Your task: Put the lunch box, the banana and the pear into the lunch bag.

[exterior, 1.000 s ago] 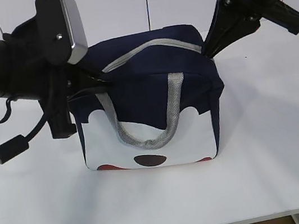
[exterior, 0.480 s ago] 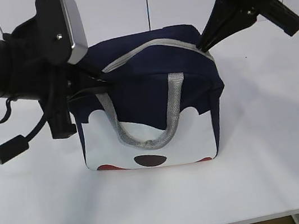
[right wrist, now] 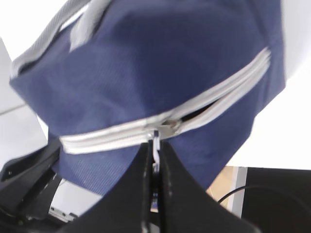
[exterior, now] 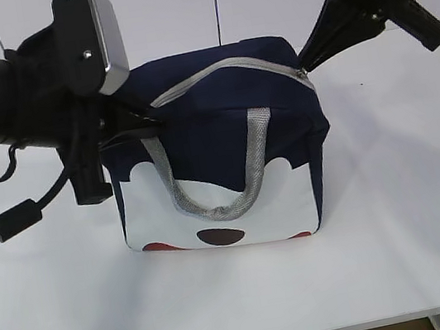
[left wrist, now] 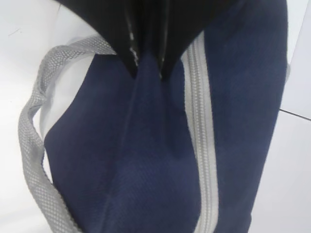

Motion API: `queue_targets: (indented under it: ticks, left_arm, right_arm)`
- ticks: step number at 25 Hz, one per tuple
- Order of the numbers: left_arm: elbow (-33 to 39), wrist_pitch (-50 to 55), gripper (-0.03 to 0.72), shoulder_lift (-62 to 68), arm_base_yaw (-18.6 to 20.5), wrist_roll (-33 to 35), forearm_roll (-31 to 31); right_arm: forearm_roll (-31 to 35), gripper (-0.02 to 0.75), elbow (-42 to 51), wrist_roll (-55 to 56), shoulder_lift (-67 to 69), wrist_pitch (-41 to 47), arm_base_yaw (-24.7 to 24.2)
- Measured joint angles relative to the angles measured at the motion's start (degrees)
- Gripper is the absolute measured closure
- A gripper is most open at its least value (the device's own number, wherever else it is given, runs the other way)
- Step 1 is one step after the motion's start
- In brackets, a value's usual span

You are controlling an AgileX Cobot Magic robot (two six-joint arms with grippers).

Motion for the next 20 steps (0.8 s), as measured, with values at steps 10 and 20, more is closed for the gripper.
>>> queue_targets:
  ticks: [10,20]
  left_arm:
    - [0.0,0.0,0.686,0.0,0.0,0.0,0.0]
    - [0.0,0.0,0.686,0.0,1.1,-0.1,-0.1]
  right_arm:
    - [0.7,0.720,0.0,-1.3,0.0,0.1,-2.0]
    - [1.3,0.720,0.0,-2.4,0.0,0.4,-3.5]
